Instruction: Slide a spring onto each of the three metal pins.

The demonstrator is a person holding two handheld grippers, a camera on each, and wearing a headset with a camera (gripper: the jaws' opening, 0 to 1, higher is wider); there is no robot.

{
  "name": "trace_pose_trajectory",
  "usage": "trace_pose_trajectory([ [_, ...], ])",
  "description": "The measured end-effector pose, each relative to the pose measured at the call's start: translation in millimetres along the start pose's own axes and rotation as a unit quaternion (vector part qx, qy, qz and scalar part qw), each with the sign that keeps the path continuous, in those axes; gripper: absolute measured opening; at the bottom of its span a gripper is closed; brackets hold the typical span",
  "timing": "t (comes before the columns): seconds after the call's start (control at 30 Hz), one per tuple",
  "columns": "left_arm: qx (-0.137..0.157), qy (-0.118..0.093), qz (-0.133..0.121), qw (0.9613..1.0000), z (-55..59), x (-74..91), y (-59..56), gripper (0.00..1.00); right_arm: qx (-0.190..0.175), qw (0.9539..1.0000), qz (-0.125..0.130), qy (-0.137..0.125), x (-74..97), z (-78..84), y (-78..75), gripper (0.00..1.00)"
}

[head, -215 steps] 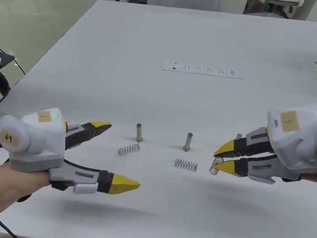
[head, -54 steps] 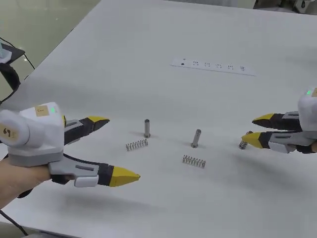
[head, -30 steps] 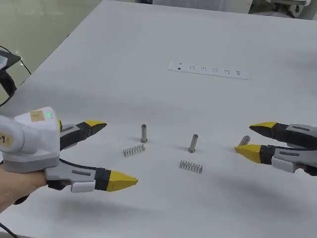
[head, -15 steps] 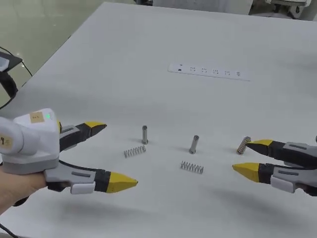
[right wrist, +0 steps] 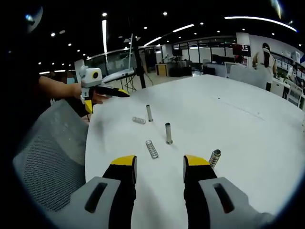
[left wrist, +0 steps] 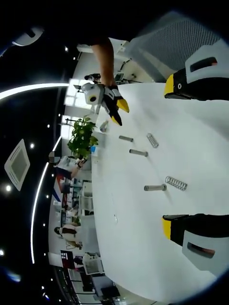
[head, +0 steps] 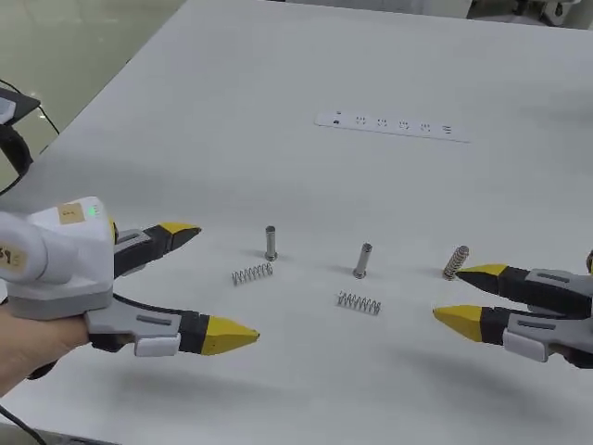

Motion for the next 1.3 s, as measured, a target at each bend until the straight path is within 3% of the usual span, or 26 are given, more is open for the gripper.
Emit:
trace_pose_trajectory([
  [0.37,0.002,0.001,-0.003,1.0000,2.4,1.7,0.0,0.98,0.013,0.9995,-0.020,0.020,-17.5,1.6,6.1,0.34],
  [0.77,0.002,0.002,-0.003,1.0000,2.2,2.5,-0.8,0.98,0.030,0.9982,-0.044,0.029,-48.3,-10.0,7.3,0.32],
  [1.3,0.004,0.005,-0.004,1.0000,5.6,3.8,1.0,0.98,0.062,0.9922,-0.067,0.085,-85.6,4.2,7.3,0.27],
])
Point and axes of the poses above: the centre of the closed fingertips' face, and the gripper's own axes: x roughly backward along the fingers, y roughly to its left, z roughly out of its underside, the point moved 5 cm from there along x, roughly backward along the fingers, and after that the axes turned 5 degrees about -z, right-handed, at the moved point
